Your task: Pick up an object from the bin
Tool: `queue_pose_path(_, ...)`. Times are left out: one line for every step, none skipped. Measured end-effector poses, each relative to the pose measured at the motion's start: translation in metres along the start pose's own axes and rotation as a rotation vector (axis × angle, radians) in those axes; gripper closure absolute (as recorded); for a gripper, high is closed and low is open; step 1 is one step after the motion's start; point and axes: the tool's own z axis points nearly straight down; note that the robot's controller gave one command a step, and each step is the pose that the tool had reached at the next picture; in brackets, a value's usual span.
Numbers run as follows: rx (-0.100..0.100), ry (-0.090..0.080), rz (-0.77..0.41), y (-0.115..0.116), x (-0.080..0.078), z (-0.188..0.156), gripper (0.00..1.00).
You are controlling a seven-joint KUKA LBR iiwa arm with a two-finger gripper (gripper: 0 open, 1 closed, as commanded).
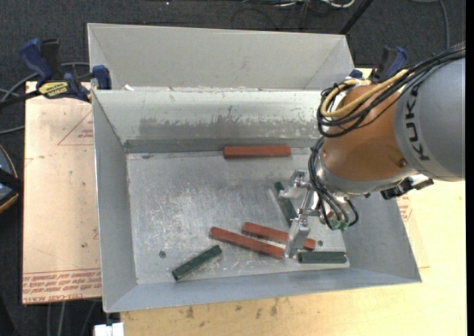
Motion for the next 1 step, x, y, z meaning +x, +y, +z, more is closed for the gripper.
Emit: queue_pose_path(0.0, -0.002, -0.194, 0.0142, 0.0063, 0.0597, 0.0)
